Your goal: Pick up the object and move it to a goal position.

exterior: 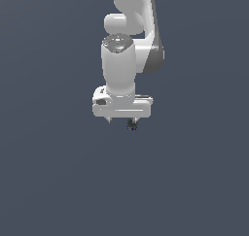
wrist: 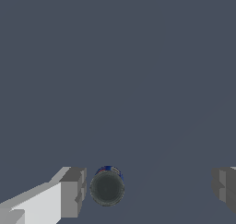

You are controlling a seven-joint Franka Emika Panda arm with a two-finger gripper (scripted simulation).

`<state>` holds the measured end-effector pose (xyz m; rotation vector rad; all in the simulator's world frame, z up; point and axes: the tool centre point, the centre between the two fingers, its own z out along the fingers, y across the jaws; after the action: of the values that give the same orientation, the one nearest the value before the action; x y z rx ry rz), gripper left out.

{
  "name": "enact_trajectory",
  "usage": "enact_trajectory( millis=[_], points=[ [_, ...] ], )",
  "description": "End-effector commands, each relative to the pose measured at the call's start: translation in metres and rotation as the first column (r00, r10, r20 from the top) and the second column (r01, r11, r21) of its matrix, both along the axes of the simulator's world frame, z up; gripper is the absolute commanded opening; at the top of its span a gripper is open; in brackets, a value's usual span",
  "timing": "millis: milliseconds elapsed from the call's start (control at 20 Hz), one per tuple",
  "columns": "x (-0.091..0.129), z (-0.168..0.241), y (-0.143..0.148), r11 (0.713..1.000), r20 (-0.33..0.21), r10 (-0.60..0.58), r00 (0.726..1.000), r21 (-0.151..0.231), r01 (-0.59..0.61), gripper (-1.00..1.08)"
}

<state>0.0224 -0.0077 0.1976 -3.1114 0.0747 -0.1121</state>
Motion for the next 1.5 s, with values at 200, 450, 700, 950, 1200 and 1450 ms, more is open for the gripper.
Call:
enact_trajectory(
  millis=[200,450,700,950,1200,1450],
  points=[
    [-0.001,-0.002,0.000,1.000,-0.002,0.009,1.000,-0.002,-0.009,1.00],
    [-0.002,-0.005,-0.001,1.000,-0.007,0.024,1.000,-0.006,-0.024,1.00],
    [-0.003,-0.007,-0.001,1.000,-0.008,0.031,1.000,-0.007,-0.031,1.00],
    [-0.011,-0.023,0.005,0.996,-0.015,0.083,0.996,-0.014,-0.083,1.00],
    [-0.029,-0.051,0.016,0.983,-0.028,0.180,0.983,-0.024,-0.181,1.00],
    [-0.057,-0.088,0.031,0.947,-0.048,0.318,0.947,-0.031,-0.320,1.00]
  ],
)
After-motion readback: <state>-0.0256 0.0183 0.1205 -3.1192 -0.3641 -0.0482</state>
